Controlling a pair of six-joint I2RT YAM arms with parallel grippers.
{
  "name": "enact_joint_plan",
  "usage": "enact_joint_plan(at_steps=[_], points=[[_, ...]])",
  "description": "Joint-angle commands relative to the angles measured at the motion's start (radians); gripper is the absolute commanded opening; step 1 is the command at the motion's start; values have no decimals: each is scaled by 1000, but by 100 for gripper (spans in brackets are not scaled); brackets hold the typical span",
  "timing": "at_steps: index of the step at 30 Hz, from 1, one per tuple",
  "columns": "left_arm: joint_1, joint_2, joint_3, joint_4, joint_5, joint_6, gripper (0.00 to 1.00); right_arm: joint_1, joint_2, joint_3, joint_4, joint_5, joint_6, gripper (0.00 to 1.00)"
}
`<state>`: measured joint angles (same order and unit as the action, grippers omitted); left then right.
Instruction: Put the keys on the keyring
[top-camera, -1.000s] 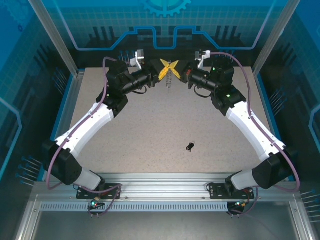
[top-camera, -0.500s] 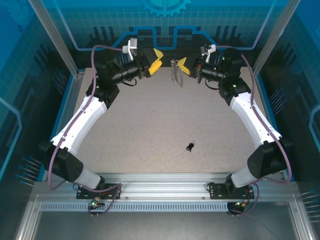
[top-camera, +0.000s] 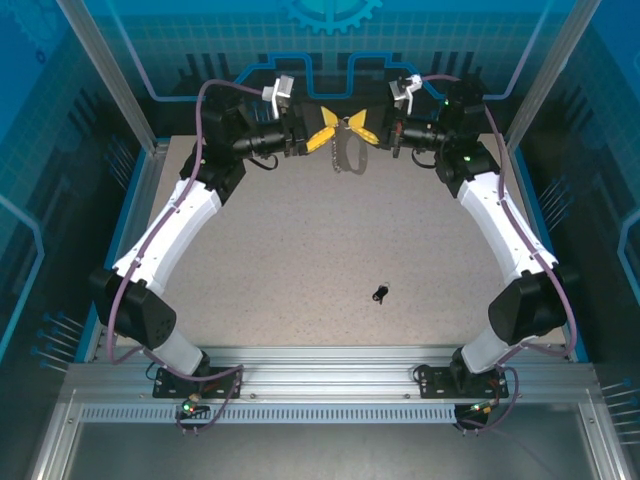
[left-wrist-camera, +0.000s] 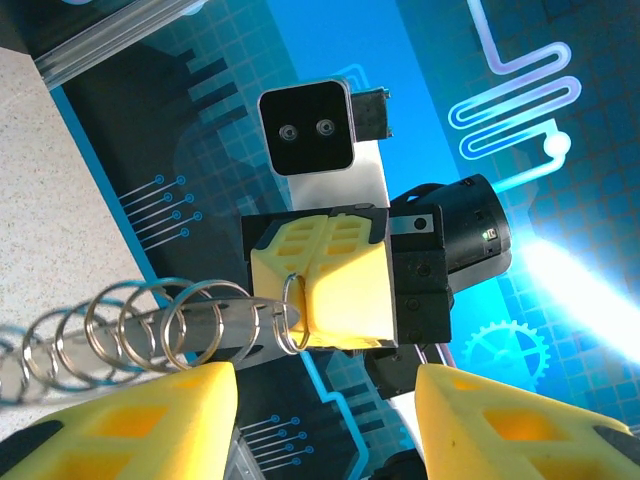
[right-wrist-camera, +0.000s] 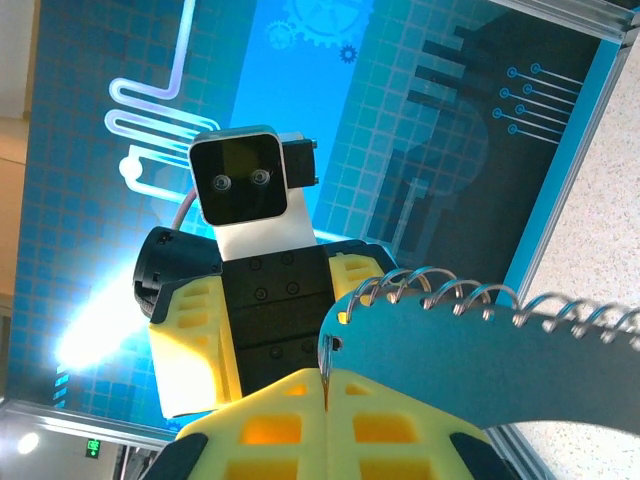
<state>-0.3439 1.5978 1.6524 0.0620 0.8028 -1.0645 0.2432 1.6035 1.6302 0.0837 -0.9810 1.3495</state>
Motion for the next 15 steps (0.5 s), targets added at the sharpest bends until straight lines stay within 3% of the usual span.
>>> enact_joint_plan(at_steps=[1, 5, 15], points=[[3, -17, -17, 40, 23, -10, 51, 8, 4, 30, 32, -25, -26, 0], [4, -37, -41, 61, 1, -56, 51, 11, -13, 20, 36, -3, -94, 0], [3, -51, -58, 144, -28, -194, 47, 27, -86, 88, -225, 105, -623, 0]])
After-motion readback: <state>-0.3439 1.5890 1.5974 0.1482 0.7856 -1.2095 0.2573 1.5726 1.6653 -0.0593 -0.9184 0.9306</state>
